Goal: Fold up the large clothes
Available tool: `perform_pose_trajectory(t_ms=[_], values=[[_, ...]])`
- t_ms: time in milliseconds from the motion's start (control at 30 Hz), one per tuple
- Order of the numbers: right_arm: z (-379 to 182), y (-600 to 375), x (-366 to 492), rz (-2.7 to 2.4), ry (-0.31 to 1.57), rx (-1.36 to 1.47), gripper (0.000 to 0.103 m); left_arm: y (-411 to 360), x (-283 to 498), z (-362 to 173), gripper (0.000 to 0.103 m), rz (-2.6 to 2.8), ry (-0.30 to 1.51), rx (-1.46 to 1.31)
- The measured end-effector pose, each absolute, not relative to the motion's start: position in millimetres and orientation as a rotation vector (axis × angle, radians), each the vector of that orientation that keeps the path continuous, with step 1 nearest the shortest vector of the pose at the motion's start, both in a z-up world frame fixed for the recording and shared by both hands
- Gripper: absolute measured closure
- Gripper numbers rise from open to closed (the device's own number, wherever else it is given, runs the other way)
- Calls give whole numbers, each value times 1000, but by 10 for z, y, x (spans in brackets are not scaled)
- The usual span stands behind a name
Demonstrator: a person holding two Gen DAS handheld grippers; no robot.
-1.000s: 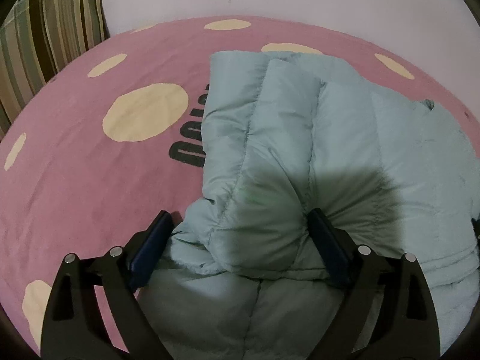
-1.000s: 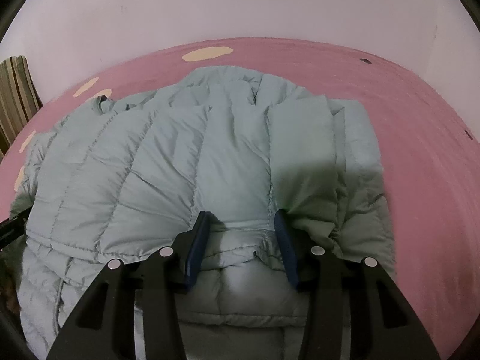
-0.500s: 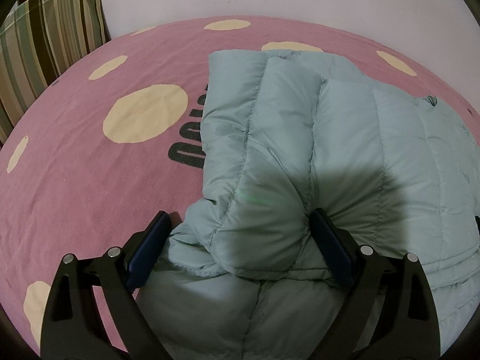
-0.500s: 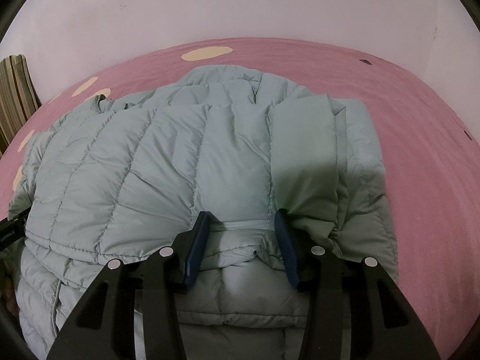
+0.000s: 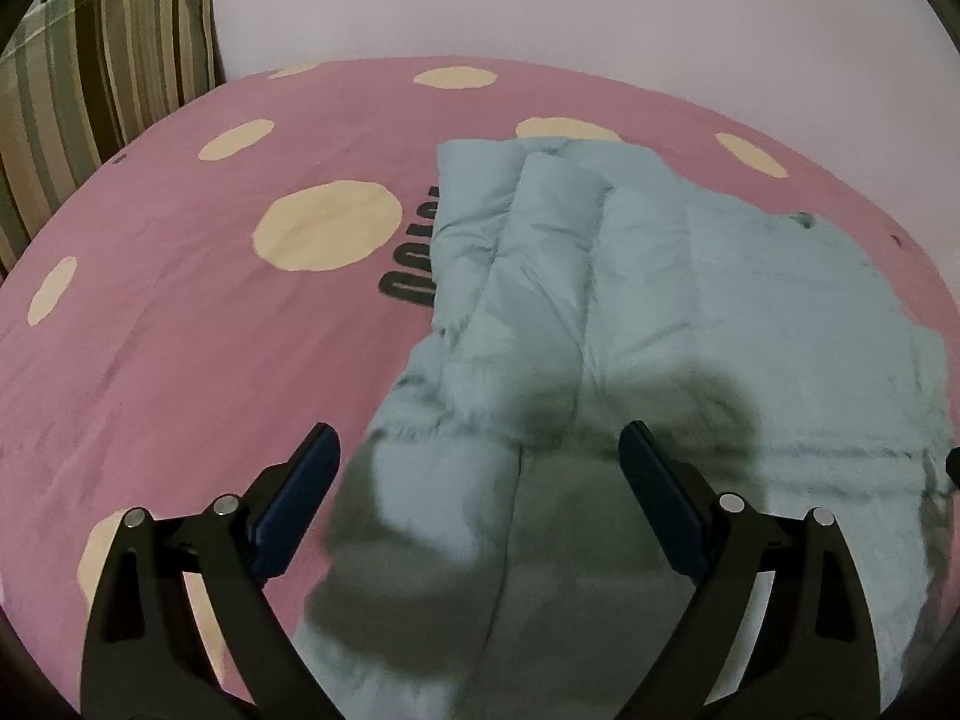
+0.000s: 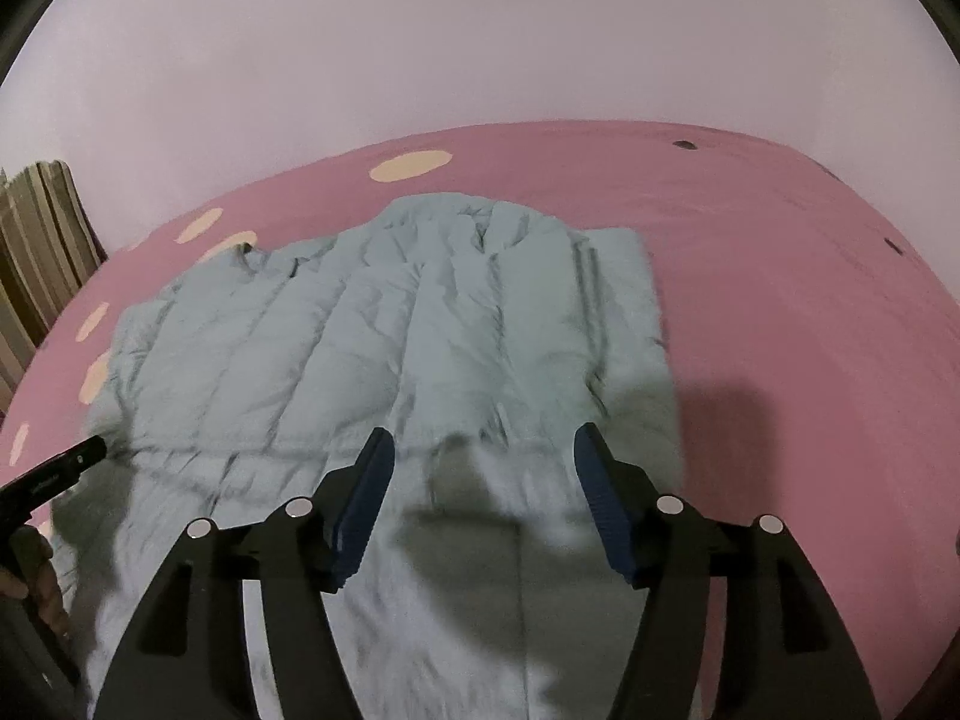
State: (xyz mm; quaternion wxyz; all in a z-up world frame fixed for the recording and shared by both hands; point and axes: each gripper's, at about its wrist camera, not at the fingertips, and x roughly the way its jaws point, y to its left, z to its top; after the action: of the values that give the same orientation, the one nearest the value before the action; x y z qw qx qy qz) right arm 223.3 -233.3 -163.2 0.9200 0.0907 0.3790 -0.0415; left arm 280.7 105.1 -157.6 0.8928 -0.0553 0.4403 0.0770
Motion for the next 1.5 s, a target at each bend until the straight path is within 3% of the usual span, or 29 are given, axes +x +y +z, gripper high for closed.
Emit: perform_pose_trajectory(t_ms=[867, 1500], values=[[-1779, -2523, 378, -70, 832, 279, 38, 1561, 751, -1583, 9, 179, 947, -176], [-1904, -2623, 25, -99, 839, 317, 38, 1585, 476, -1742, 9, 53, 968, -302]])
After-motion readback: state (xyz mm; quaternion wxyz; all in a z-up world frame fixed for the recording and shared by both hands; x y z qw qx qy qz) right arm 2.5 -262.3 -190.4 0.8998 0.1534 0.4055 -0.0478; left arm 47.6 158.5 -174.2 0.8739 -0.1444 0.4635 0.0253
